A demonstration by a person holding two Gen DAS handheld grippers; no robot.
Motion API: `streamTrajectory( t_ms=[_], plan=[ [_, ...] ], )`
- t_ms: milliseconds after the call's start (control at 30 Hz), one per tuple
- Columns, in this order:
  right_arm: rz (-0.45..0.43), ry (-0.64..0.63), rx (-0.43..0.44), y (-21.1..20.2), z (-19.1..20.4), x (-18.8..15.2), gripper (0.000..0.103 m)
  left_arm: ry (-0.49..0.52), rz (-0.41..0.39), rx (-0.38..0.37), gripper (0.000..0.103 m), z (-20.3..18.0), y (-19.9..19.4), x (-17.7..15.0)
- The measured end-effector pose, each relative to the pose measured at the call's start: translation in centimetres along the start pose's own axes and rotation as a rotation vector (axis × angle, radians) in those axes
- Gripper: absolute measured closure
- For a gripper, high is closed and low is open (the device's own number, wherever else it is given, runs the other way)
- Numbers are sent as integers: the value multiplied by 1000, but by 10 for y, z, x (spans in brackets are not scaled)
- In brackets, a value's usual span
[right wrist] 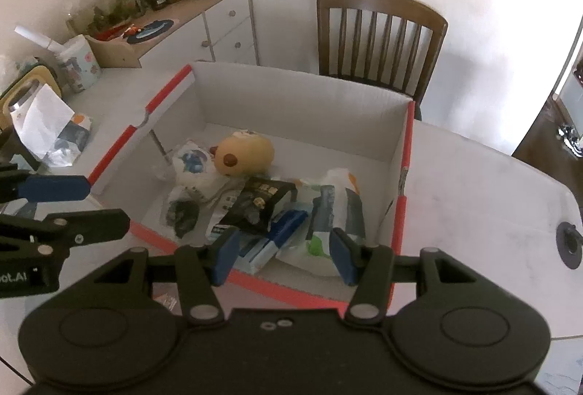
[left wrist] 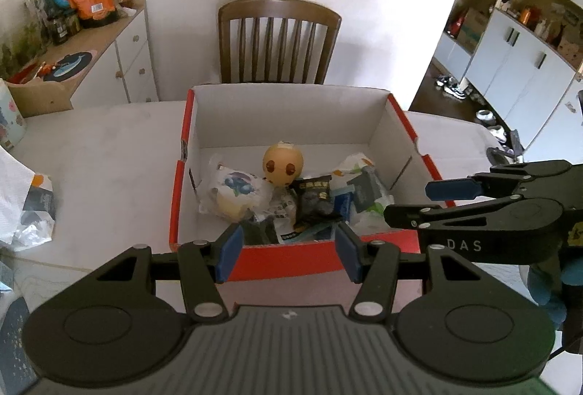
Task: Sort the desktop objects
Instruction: 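Withdraw both tools from the box toward the cable and green stick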
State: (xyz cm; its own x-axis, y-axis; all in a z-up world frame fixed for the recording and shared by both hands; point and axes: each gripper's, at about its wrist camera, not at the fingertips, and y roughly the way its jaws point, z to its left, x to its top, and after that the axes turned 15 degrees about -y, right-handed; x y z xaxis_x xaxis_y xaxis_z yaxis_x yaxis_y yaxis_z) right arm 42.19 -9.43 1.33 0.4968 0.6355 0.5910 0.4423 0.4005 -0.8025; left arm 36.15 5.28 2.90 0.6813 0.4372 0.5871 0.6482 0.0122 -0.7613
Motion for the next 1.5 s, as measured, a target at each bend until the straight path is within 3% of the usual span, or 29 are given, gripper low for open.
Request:
streamTrajectory(
  t_ms=[700, 867, 1100, 1167, 1500],
  plan=[
    [-28, 57, -16, -66, 45, -57, 47, 65, 11, -101, 47, 17, -41, -35],
    [-34, 61, -13, -70, 58, -75, 44, 66, 13, -132, 21, 24, -43, -43],
    [-38, 49, 9, -70, 79, -104, 37, 89, 21, -136, 12, 33, -45, -60],
    [-35, 55, 9, -68, 83, -112, 33, 91, 22, -135, 0, 37, -45, -66],
    [-19, 107, -22, -56, 105, -156, 30, 119, 7, -136, 0, 65, -64, -118]
  ],
)
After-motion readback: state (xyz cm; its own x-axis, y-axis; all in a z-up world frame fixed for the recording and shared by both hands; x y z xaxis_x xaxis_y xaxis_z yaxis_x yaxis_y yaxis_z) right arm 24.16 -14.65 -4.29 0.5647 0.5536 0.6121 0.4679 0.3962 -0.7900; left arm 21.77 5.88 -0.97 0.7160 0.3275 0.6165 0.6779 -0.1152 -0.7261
